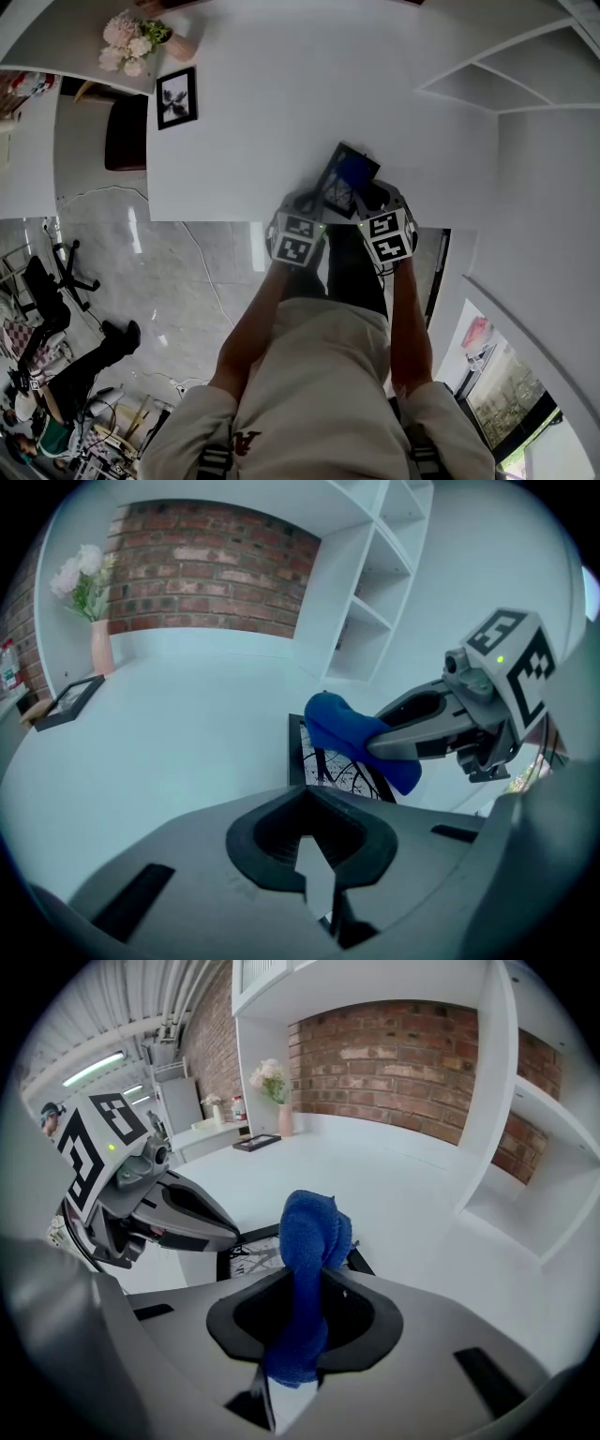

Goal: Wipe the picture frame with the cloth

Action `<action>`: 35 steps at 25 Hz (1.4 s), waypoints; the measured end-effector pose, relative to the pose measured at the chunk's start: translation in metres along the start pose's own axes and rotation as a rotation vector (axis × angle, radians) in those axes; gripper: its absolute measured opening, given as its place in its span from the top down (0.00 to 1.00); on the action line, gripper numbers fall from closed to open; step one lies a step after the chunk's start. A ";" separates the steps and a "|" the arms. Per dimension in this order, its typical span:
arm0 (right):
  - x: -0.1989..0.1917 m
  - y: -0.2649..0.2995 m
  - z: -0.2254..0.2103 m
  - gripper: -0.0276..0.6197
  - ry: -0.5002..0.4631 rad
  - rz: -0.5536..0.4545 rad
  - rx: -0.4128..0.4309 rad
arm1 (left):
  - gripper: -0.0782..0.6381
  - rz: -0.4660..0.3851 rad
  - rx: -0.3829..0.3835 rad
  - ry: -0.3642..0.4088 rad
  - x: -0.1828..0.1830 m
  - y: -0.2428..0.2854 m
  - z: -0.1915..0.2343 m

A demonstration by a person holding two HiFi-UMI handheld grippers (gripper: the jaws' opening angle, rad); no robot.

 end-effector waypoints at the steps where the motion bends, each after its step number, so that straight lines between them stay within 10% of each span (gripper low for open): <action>1: -0.001 -0.002 -0.001 0.83 0.007 -0.003 -0.004 | 0.89 0.001 0.000 0.000 0.000 0.000 0.000; 35: 0.008 0.026 0.050 0.83 -0.028 -0.007 0.134 | 0.89 -0.010 -0.001 0.010 -0.001 -0.001 0.000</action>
Point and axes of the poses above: the fingertips, and each gripper's own axes: y forward along the fingers, z to its left, x out of its top, the point moved 9 cm from there along -y, backward along the fingers, and after that the axes turned 12 degrees about x, right-handed, at the moved point
